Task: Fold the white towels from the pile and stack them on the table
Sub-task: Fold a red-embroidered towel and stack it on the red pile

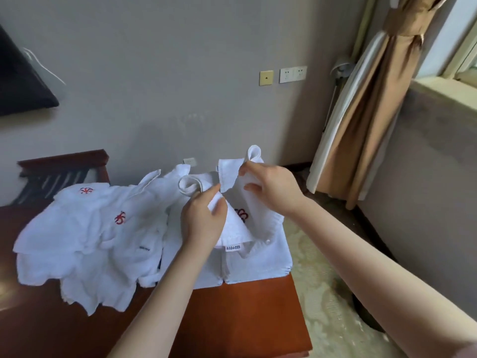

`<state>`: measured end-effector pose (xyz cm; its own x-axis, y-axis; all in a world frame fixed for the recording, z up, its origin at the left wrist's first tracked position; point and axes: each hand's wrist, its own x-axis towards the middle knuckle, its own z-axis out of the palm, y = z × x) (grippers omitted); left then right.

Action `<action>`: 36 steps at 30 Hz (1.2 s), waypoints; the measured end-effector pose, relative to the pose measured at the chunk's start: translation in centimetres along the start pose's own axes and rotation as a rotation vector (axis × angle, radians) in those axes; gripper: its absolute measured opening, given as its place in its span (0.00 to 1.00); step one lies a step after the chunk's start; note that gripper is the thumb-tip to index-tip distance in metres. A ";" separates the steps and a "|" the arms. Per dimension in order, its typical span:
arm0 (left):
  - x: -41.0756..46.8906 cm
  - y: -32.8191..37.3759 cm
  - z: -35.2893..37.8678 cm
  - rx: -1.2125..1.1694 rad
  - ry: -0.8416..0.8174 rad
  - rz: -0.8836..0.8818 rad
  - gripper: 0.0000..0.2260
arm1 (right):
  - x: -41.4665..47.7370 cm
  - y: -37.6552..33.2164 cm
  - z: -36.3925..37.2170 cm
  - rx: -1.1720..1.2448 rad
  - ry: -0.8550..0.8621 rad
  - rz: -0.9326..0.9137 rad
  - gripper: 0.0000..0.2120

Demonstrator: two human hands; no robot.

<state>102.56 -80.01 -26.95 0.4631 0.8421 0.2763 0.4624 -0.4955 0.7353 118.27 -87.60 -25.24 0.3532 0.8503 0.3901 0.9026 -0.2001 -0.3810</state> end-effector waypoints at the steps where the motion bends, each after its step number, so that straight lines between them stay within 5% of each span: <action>1: 0.0 0.5 0.3 0.000 0.012 -0.009 0.15 | 0.3 0.4 -0.2 -0.002 0.010 -0.035 0.13; 17: -0.4 1.9 8.3 -0.190 0.155 -0.154 0.20 | 6.5 4.2 -1.1 -0.468 -0.121 -0.372 0.19; 30: -5.7 0.2 17.5 -0.450 0.331 -0.741 0.23 | 9.0 7.7 1.2 -0.548 -0.048 -0.775 0.22; 36: -7.9 -2.1 18.9 -0.588 0.269 -0.956 0.28 | 8.7 8.2 2.1 -0.463 -0.114 -0.716 0.24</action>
<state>112.22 -89.68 -42.35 -0.0947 0.8732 -0.4781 0.0808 0.4854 0.8705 128.24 -80.88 -26.72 -0.3439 0.8863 0.3101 0.9169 0.2457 0.3145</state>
